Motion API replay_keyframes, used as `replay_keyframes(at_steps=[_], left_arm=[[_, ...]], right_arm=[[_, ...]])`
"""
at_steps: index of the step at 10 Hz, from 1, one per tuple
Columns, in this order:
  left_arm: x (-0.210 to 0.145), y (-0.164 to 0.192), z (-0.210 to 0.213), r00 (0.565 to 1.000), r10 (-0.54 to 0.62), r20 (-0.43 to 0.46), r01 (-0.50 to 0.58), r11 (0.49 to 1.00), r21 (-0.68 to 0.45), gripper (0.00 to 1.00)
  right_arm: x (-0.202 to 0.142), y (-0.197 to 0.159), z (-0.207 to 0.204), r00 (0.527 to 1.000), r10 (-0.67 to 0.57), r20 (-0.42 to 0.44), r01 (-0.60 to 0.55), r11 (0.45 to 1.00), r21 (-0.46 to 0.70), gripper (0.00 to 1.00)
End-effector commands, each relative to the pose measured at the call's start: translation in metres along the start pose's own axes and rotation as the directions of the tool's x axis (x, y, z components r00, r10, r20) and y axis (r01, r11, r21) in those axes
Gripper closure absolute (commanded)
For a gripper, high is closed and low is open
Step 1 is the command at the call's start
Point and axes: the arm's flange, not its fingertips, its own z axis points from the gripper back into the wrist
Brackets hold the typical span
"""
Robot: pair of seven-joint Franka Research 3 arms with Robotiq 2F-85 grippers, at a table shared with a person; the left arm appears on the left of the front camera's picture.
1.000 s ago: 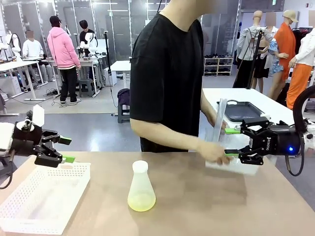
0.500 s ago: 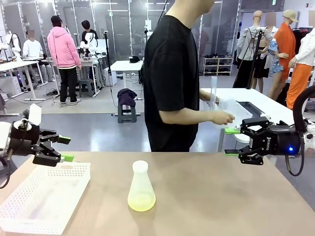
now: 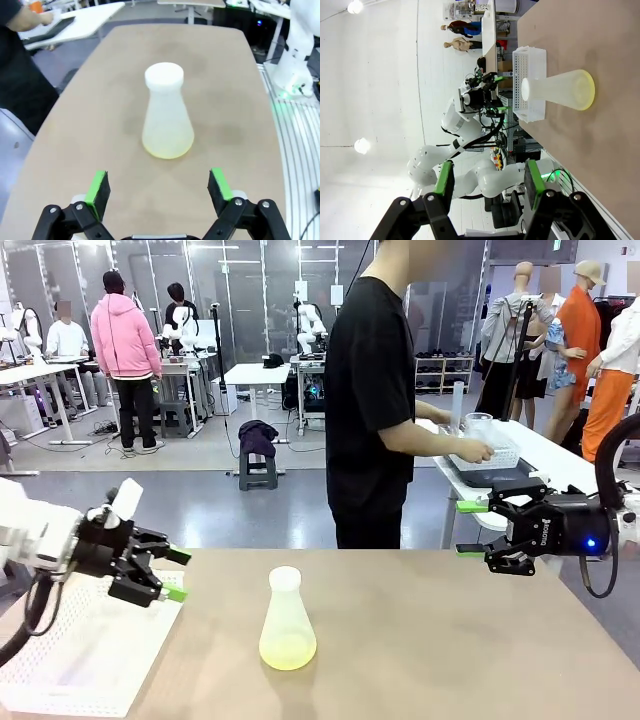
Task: Prepare the solutions needed for the experiment.
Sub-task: When the human places the Big flask in the center of the table, pick up the Big flask and place it in the left Organizing basket.
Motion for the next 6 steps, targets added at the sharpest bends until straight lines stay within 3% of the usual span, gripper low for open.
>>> replay_keyframes(at_steps=[1,5,6], left_arm=[[0.003,0.013,-0.036,1.000,0.004,-0.007,-0.004,1.000,-0.024,0.00],[0.008,0.008,-0.072,1.000,0.008,0.029,-0.007,0.998,-0.067,0.00],[0.006,0.012,-0.068,0.999,0.032,-0.038,-0.034,0.999,-0.041,0.00]], right_arm=[[-0.001,0.000,0.000,1.000,0.003,0.000,-0.003,1.000,0.004,0.28],[-0.001,0.000,0.000,1.000,0.003,0.000,-0.003,1.000,0.004,0.28],[-0.001,0.000,0.000,1.000,0.003,0.000,-0.003,1.000,0.004,0.28]])
